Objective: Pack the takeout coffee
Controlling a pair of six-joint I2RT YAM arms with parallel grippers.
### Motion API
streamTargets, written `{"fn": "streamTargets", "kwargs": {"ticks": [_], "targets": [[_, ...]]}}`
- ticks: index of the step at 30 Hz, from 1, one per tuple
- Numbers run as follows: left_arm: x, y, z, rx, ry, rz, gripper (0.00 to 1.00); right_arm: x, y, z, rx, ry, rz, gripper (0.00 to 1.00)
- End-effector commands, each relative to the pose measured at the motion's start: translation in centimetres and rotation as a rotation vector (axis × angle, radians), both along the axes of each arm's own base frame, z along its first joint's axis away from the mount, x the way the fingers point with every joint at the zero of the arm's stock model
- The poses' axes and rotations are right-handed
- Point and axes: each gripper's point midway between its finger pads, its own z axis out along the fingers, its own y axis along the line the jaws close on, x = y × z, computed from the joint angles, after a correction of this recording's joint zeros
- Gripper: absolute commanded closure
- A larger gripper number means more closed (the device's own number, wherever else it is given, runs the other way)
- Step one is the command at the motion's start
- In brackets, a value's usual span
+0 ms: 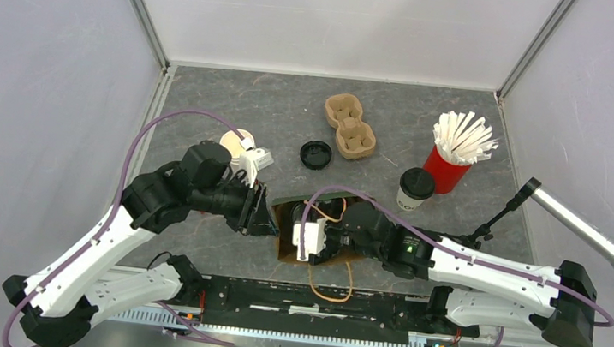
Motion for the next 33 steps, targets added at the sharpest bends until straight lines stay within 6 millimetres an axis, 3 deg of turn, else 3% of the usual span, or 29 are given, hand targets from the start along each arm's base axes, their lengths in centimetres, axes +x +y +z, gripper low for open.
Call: {"fn": "streamTargets", "kwargs": {"ticks": [1,6,12,19,26,33], "targets": [[0.6,1.0,0.5,0.071,0.046,0.096,0.55,-0.4,1.6,1.6,0.061,-0.019,0.056,0.34],[0.7,0.8,1.7,0.078,0.106,0.134,0.43,-0.4,1.5,0.8,0.040,-0.019,0.058,0.35],[0.8,0.5,0.4,0.133,0.158,0.125,0.40,0.0,2.0,0.8,0.040,-0.049,0.048,0.35],[0.8,0.6,0.6,0.164,0.187,0.126,0.34,0.2,2.2,0.2,0.038,-0.097,0.071,0.35],[1.5,0.8,-0.9,0.227,0.207,0.152,0.38,-0.6,2.3,-0.7,0.027,-0.095,0.121,0.35],[2.3,0.2,-0.6,0.232,0.181,0.133,0.47,-1.2,2.2,-1.3,0.011,-0.096,0.166,0.34]]}}
